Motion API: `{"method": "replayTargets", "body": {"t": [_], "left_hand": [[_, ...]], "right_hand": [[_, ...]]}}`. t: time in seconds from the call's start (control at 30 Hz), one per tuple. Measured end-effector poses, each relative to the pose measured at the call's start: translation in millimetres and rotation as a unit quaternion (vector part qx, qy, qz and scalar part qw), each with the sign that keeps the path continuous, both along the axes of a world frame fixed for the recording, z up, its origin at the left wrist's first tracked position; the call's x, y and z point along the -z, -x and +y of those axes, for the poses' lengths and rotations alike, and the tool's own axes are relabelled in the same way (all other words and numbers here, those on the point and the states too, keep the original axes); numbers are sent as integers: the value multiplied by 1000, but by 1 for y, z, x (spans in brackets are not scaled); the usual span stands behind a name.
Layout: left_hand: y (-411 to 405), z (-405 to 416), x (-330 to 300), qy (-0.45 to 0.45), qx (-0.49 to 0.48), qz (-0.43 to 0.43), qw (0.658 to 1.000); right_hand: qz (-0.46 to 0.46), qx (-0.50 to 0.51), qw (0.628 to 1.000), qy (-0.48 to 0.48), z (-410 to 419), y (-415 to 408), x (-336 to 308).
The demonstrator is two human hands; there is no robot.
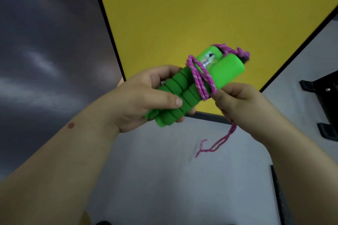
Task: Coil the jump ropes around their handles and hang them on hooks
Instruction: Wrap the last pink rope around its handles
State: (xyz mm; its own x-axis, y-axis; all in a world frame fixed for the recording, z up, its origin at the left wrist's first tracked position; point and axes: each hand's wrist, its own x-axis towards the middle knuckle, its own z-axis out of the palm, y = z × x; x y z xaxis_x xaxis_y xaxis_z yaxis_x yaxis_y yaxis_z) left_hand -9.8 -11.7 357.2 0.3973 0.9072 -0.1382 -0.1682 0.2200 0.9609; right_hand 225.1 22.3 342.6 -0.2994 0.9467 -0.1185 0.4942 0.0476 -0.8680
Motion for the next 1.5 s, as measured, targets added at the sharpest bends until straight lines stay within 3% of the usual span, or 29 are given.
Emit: {"method": "replayTargets", "body": {"t": [0.13,0.2,0.27,0.33,0.47,0.63,0.73,0.83,0.93,1.0,1.1,1.23,1.4,1.5], "left_hand": [[-13,5,10,-18,-231,44,972],[-13,5,16,-87,-297,207,928],[-12,3,19,-188,-294,423,836],[-11,2,22,-221,-248,518,788],[-6,-1,13,-184,-143,544,807],[-4,-6,-9,-145,-33,469,870],[-1,-9,-18,-131,-3,365,922],[6,-8,-17,-107,-4,209,972],[3,-3,-10,-66,-52,42,996],[-3,-2,-7,-44,-105,-11,993],[-12,0,-1,-66,-208,57,974],[-15,0,6,-157,-289,280,902],[-13,0,11,-223,-220,499,808],[-12,-3,1,-172,-142,504,834]], "right_hand": [[-49,-54,997,26,-2,7,0],[-46,-83,995,18,-6,12,-4],[-6,-90,996,11,-9,14,-6],[35,-78,996,3,-12,15,-12],[33,-43,997,-58,-8,10,-13],[50,71,988,-131,1,-4,-14],[56,61,992,-93,3,-9,-12],[129,48,990,14,1,-11,-12],[0,27,1000,-9,-2,-6,-8],[-14,-14,1000,-2,-3,1,-6],[-29,-72,997,23,-4,8,-6],[-75,-104,991,34,-6,6,-12],[-42,-140,989,14,-15,8,-27],[-27,-72,995,-61,-13,6,-29]]}}
